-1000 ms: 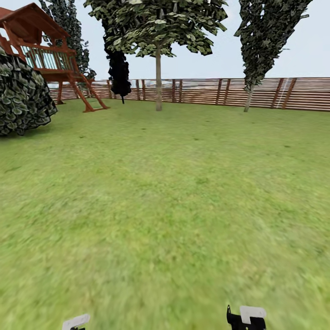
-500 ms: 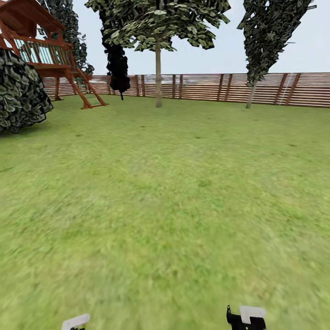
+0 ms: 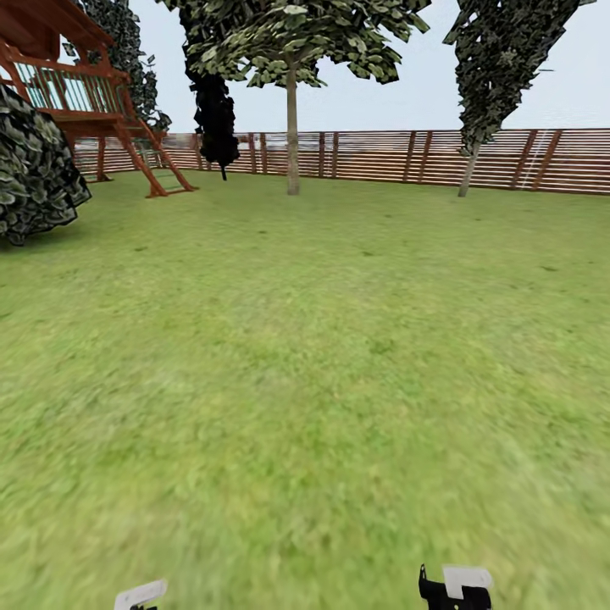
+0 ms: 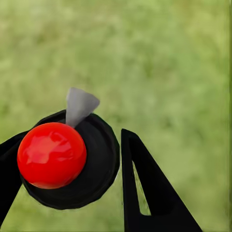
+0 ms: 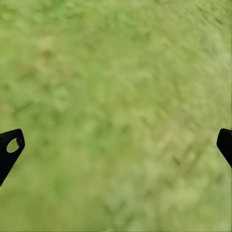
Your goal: In the garden, pick up the pesticide atomizer on the floor and spray pesticide onto both trees until each tree trunk is fully covered.
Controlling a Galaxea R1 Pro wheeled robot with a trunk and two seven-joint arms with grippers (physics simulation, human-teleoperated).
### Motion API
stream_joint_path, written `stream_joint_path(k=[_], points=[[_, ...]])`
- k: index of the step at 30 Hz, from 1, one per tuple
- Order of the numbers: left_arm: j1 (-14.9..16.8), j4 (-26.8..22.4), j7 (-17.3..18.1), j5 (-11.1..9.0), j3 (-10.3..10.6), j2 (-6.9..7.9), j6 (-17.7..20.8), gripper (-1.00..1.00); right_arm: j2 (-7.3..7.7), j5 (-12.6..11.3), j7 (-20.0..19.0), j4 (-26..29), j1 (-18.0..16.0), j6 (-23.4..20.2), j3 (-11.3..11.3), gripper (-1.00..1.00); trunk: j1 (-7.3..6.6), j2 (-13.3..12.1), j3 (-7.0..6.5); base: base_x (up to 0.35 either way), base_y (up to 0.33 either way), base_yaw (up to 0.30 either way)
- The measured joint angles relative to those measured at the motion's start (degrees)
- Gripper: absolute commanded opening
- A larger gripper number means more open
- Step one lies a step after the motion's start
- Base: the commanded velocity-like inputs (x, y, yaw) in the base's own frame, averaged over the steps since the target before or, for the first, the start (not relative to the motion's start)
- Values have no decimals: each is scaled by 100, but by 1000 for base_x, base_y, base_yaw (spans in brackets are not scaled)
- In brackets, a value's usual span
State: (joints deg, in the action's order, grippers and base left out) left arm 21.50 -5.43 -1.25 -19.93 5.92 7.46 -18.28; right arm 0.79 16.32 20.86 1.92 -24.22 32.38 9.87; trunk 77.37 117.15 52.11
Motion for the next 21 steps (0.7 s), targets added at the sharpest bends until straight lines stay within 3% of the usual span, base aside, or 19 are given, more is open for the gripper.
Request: stream_joint_path(k=[21], points=[[0, 3, 0, 0, 0, 0, 0, -100, 0, 4, -3, -9, -2, 0, 0, 100, 0, 0, 0, 337, 0, 0]])
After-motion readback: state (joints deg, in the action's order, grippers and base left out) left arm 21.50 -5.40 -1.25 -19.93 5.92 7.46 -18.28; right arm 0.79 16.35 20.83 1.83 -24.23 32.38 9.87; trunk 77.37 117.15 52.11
